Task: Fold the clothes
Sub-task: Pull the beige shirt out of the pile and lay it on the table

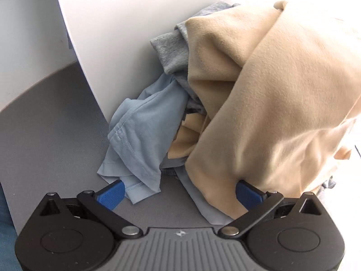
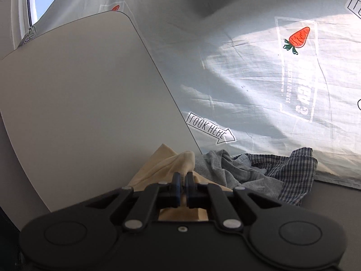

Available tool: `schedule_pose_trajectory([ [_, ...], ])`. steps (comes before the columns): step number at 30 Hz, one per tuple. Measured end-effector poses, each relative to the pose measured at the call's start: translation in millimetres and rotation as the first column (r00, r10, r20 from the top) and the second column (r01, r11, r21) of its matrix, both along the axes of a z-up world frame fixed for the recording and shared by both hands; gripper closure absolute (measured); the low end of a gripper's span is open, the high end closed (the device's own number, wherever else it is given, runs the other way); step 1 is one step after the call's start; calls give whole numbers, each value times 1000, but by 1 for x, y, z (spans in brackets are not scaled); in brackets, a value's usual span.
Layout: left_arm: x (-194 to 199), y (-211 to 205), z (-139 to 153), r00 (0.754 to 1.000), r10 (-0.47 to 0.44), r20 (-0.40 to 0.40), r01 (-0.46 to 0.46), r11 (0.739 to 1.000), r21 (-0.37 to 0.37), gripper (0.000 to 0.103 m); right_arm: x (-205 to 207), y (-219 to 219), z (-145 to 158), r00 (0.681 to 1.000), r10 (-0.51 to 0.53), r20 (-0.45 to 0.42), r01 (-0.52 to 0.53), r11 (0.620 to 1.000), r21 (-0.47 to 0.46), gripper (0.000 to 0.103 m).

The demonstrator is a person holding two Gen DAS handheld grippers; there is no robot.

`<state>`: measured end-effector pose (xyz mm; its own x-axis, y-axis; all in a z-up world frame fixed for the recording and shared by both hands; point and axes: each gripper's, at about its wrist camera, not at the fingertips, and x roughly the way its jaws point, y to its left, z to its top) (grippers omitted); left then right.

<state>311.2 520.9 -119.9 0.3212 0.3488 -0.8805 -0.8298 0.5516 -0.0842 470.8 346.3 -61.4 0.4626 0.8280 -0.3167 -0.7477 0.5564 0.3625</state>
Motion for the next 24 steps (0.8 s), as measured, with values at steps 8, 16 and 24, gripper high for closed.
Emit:
schedule_pose_trajectory([
  [8, -21, -91, 62, 987, -118, 106, 108, 990, 91, 0, -45, -142, 73, 952, -247, 181, 231, 967, 108, 99],
  [16, -30, -231, 107, 946, -263, 192, 234, 959, 159, 0, -87, -348, 129, 817, -525, 239, 469, 846, 254, 99],
  [24, -55, -373, 121, 896, -372, 242, 346, 927, 144, 0, -138, -528, 141, 654, -710, 261, 657, 704, 271, 99],
])
